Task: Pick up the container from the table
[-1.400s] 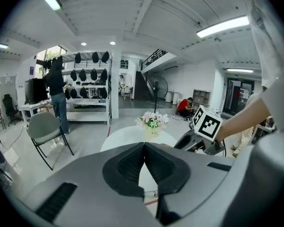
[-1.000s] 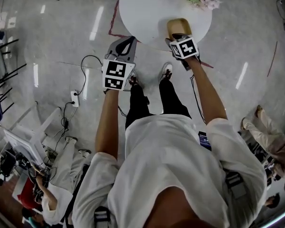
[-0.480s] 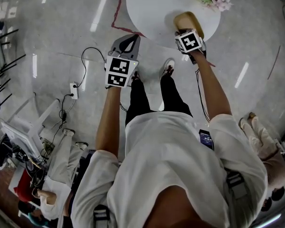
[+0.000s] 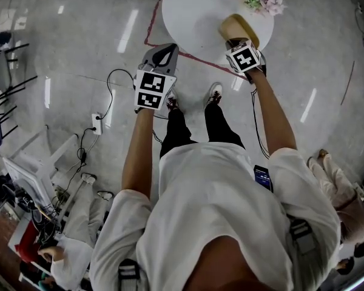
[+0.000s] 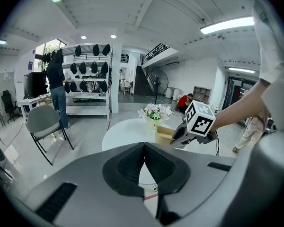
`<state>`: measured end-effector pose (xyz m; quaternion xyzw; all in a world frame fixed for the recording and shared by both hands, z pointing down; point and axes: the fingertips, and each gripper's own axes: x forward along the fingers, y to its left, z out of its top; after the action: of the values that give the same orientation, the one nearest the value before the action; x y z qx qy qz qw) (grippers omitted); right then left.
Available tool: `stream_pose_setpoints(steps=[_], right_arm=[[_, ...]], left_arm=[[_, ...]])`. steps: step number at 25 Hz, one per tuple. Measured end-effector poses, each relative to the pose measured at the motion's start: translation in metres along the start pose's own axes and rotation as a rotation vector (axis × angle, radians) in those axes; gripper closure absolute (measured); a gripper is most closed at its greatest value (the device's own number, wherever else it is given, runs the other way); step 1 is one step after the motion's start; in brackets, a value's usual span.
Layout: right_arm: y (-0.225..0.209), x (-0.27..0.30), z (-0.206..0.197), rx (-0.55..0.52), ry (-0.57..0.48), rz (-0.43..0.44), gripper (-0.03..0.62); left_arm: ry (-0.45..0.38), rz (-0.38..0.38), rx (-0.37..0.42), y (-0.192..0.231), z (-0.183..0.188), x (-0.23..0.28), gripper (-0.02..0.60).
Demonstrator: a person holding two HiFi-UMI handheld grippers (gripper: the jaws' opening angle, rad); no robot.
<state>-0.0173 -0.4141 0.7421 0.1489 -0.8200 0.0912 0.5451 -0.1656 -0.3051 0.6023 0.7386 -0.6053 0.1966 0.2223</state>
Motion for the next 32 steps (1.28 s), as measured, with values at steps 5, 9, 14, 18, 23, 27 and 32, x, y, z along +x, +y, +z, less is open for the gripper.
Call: stream_pose_setpoints(steps=[5, 9, 14, 18, 23, 27, 32], right_arm=[[0.005, -0.058, 0.026, -0.034, -0.110, -0.035, 0.577], [0.007, -0.111, 0.046, -0.047, -0.201, -0.083, 0.577], [0.008, -0.177, 0.075, -0.045, -0.348, -0.133, 0.577], [0.003, -0.233, 0.099, -0.077, -0.473, -0.187, 0.577], [0.002, -0.312, 0.125, -0.101, -0.628, -0.257, 0.577], [0.004, -0.370, 0.137, -0.138, -0.719, -0.321, 0.577], [0.013, -0.428, 0.146, -0.127, -0.832, -0.367, 0.577]], left_arm=[[-0.057, 0.024, 0.037, -0.004, 0.033, -0.022, 0.568], [-0.121, 0.038, 0.078, -0.009, 0.071, -0.043, 0.568], [-0.207, 0.053, 0.129, -0.011, 0.116, -0.069, 0.568], [-0.274, 0.061, 0.173, -0.013, 0.152, -0.085, 0.568], [-0.365, 0.070, 0.229, -0.019, 0.201, -0.111, 0.568], [-0.445, 0.079, 0.273, -0.027, 0.237, -0.137, 0.568], [-0.541, 0.067, 0.291, -0.039, 0.276, -0.171, 0.568]])
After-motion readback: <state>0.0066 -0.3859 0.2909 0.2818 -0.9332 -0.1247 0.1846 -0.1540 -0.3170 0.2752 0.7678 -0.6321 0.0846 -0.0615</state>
